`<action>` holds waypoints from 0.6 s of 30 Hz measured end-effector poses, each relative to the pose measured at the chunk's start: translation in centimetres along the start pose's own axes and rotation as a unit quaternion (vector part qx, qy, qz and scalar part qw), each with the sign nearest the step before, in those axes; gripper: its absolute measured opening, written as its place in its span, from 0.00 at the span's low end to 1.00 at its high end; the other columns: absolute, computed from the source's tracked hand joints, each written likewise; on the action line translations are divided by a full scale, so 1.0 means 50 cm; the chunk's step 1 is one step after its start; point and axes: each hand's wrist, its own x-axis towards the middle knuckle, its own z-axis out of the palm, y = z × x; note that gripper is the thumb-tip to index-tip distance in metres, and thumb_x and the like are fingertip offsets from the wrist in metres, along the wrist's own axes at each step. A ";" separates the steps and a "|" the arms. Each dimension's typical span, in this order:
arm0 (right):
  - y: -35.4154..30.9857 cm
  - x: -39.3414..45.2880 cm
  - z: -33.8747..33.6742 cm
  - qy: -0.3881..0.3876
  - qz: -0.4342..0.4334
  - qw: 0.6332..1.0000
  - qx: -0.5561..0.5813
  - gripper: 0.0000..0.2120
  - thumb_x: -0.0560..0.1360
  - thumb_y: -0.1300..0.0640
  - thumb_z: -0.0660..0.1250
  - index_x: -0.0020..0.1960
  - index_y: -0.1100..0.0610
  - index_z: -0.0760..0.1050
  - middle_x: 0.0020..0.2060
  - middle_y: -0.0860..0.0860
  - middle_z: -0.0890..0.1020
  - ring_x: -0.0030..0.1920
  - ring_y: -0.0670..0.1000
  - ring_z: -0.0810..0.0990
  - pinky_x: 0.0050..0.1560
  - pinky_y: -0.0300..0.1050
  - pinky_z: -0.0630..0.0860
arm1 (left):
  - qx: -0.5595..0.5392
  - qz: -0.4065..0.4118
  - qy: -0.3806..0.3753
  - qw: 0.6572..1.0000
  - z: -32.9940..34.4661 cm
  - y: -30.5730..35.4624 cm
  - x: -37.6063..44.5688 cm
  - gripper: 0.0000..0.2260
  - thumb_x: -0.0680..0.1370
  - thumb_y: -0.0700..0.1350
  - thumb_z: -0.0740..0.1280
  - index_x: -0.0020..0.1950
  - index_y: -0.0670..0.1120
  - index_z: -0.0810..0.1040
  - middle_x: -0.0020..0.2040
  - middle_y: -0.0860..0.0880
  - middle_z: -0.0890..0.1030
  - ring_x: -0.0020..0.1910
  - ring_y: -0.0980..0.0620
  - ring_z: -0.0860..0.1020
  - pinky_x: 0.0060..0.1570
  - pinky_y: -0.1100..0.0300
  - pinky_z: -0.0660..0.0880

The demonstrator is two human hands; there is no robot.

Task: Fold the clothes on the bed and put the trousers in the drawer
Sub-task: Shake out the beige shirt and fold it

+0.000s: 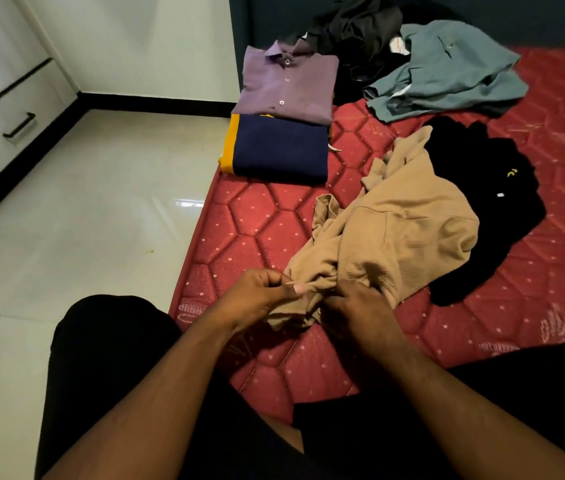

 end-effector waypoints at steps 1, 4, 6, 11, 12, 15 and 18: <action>-0.002 -0.003 0.006 0.018 -0.003 1.000 -0.008 0.13 0.71 0.48 0.62 0.43 0.52 0.83 0.41 0.51 0.78 0.40 0.56 0.78 0.38 0.49 0.75 | -0.021 0.000 -0.014 1.000 0.002 0.003 -0.003 0.04 0.75 0.39 0.70 0.41 0.40 0.80 0.31 0.45 0.81 0.25 0.54 0.77 0.25 0.63 0.74; -0.005 -0.008 0.009 0.086 -0.020 0.996 0.004 0.12 0.72 0.48 0.61 0.45 0.52 0.80 0.42 0.50 0.76 0.43 0.54 0.76 0.43 0.49 0.71 | -0.092 -0.009 -0.032 0.995 0.000 0.002 -0.007 0.03 0.77 0.36 0.66 0.45 0.39 0.79 0.35 0.44 0.82 0.29 0.52 0.79 0.29 0.63 0.77; -0.006 -0.004 -0.011 0.159 -0.067 0.984 0.037 0.10 0.74 0.50 0.61 0.50 0.52 0.77 0.48 0.51 0.78 0.50 0.54 0.76 0.51 0.51 0.68 | -0.105 -0.005 -0.003 0.994 -0.009 0.004 -0.007 0.02 0.75 0.37 0.68 0.44 0.40 0.81 0.35 0.42 0.80 0.28 0.51 0.77 0.29 0.62 0.73; 0.004 0.006 -0.073 0.250 -0.176 0.948 0.085 0.09 0.77 0.56 0.63 0.53 0.59 0.78 0.52 0.55 0.82 0.58 0.56 0.79 0.61 0.55 0.72 | 0.121 0.079 0.139 0.980 -0.024 0.011 -0.005 0.08 0.74 0.42 0.73 0.38 0.39 0.80 0.32 0.44 0.79 0.30 0.53 0.73 0.32 0.60 0.68; 0.006 0.003 -0.080 0.247 -0.179 0.947 0.100 0.09 0.78 0.56 0.62 0.55 0.58 0.76 0.51 0.55 0.83 0.55 0.55 0.81 0.60 0.56 0.73 | 0.209 0.107 0.159 0.959 -0.022 0.012 -0.008 0.10 0.74 0.45 0.73 0.37 0.40 0.80 0.31 0.45 0.79 0.29 0.55 0.73 0.30 0.60 0.68; 0.003 0.002 -0.089 0.223 -0.161 0.953 0.126 0.11 0.77 0.52 0.60 0.58 0.54 0.72 0.45 0.52 0.84 0.44 0.49 0.82 0.51 0.47 0.77 | 0.199 0.142 0.178 0.953 0.002 0.025 -0.019 0.08 0.74 0.44 0.73 0.37 0.41 0.81 0.30 0.42 0.81 0.26 0.52 0.75 0.25 0.61 0.68; -0.009 0.012 -0.082 0.204 -0.182 0.949 0.158 0.13 0.79 0.52 0.60 0.55 0.58 0.78 0.42 0.52 0.83 0.38 0.51 0.82 0.35 0.44 0.76 | 0.082 0.108 0.118 0.984 0.028 0.028 -0.018 0.09 0.76 0.40 0.71 0.36 0.41 0.81 0.27 0.46 0.78 0.23 0.53 0.73 0.23 0.65 0.66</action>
